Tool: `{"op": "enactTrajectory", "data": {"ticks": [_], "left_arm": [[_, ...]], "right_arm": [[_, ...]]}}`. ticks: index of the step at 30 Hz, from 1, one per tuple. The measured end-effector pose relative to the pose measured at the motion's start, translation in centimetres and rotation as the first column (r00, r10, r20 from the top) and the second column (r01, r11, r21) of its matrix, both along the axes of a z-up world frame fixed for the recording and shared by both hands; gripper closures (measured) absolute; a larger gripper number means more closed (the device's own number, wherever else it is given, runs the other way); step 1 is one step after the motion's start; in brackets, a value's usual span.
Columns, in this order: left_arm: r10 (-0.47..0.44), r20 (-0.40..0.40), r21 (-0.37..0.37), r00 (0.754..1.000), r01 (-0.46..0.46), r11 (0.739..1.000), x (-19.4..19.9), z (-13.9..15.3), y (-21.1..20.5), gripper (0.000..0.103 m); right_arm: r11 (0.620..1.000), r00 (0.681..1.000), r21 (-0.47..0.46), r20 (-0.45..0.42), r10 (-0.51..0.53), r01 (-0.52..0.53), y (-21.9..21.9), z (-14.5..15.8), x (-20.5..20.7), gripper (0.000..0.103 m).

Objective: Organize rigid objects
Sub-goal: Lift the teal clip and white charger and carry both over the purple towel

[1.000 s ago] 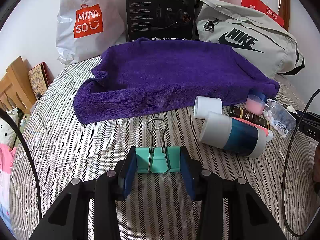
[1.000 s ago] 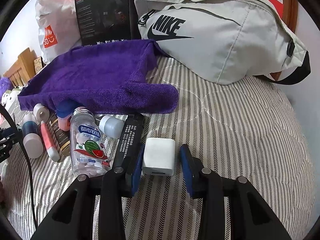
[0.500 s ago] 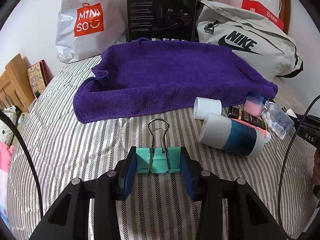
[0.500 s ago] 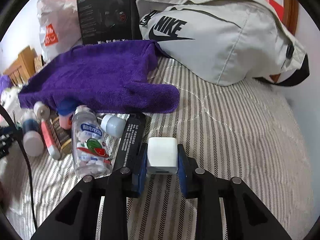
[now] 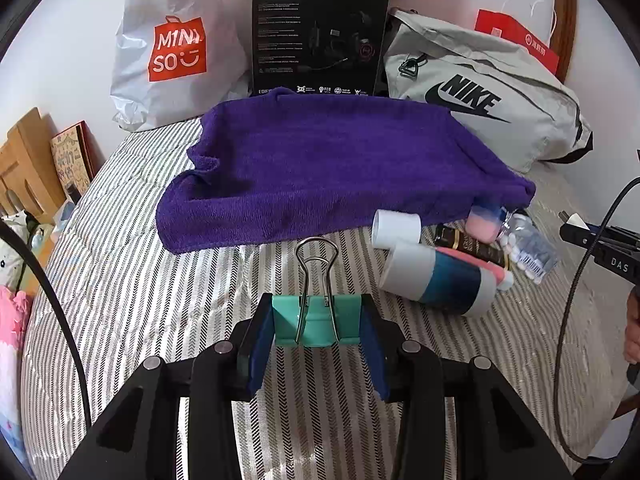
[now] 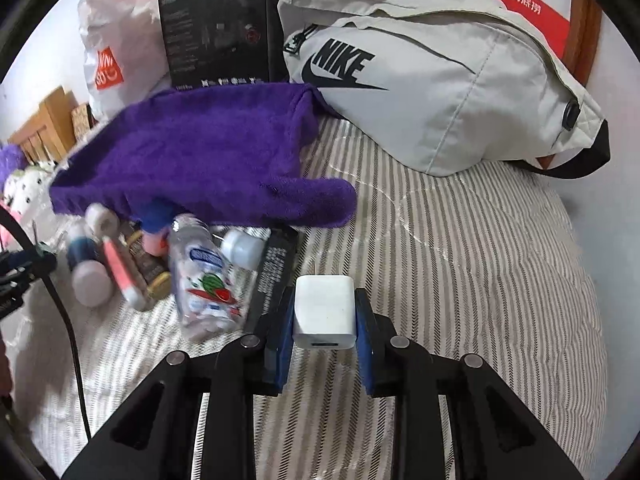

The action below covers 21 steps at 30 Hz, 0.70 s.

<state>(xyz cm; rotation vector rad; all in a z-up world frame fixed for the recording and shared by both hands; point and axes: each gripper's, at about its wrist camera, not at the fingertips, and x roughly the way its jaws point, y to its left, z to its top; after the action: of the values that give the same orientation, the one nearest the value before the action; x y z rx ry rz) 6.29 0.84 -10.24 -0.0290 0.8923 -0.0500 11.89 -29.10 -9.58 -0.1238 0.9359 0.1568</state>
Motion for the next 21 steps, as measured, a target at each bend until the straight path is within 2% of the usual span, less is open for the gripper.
{"op": "enactTrajectory", "data": {"ticks": [3, 7, 11, 21], "left_arm": [[0.0, 0.006, -0.024, 1.0, 0.0, 1.0, 0.1, 0.8, 0.3, 0.064], [0.0, 0.02, -0.038, 1.0, 0.001, 0.999, 0.4, 2.1, 0.6, 0.064], [0.001, 0.041, -0.027, 0.999, 0.0, 1.0, 1.1, 3.6, 0.8, 0.064], [0.031, 0.068, -0.037, 0.997, -0.028, 0.999, 6.1, 6.2, 2.1, 0.064]], "right_arm": [[1.0, 1.0, 0.006, 0.03, -0.006, 0.005, 0.1, 0.8, 0.1, 0.076], [0.998, 0.999, 0.066, 0.052, -0.015, 0.011, 0.0, 1.7, 0.9, 0.076], [0.996, 0.997, 0.086, 0.072, -0.006, 0.0, 0.4, 2.8, 1.9, 0.076], [0.993, 0.992, 0.103, 0.113, 0.049, -0.061, 3.0, 5.9, 6.8, 0.076]]}}
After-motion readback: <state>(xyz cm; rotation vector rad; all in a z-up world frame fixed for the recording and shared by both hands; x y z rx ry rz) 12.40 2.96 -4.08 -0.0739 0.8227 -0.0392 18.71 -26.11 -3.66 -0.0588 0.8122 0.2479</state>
